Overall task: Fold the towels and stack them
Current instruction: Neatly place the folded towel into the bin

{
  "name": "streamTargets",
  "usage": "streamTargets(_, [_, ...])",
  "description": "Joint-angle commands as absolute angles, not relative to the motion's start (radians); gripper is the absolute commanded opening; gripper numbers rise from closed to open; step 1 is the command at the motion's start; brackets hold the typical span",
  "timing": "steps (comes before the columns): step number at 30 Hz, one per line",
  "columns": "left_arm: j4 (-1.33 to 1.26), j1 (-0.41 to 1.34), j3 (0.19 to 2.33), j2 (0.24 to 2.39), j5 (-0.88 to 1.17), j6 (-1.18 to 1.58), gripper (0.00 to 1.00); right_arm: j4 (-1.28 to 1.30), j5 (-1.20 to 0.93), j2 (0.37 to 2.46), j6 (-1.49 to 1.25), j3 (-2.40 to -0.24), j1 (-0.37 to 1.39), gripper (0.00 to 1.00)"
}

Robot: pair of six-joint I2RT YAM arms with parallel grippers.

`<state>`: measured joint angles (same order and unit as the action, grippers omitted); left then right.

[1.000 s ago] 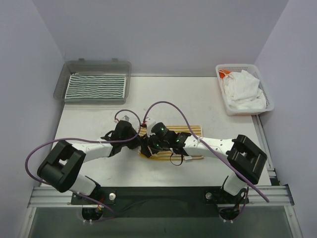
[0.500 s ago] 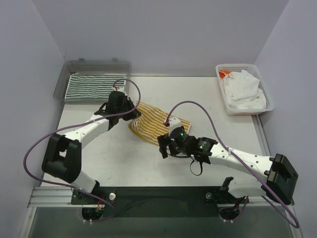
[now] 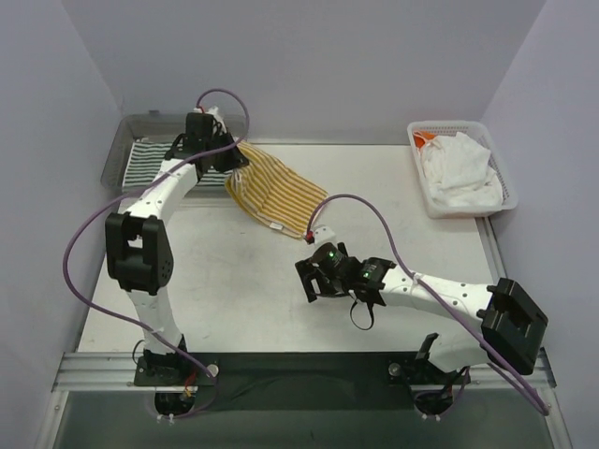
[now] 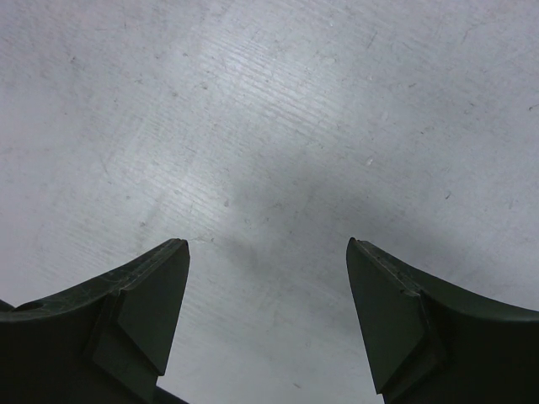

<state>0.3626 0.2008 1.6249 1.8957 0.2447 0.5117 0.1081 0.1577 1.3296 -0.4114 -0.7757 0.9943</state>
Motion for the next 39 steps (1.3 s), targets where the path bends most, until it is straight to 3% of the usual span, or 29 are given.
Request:
streamTargets(1, [0.429,0.138,1.791,1.960,0.271,0.457,0.00,0.130,0.173,1.353,-0.393,-0.828,0.986,0.76])
streamTargets(17, [0.701,-0.107,2.472,2.298,0.333,0.312,0.00,0.164,0.242,1.402,-0.403,-0.865,0.983,0.73])
streamTargets(29, [0.736,-0.224,2.507,2.329,0.367,0.221,0.00,0.250,0.239,1.473,-0.422,-0.952,0.991,0.72])
streamTargets(39, [0.765,-0.267,2.572,2.364,0.244,0.140,0.00,0.307,0.253,1.525,-0.417,-1.012,1.019,0.72])
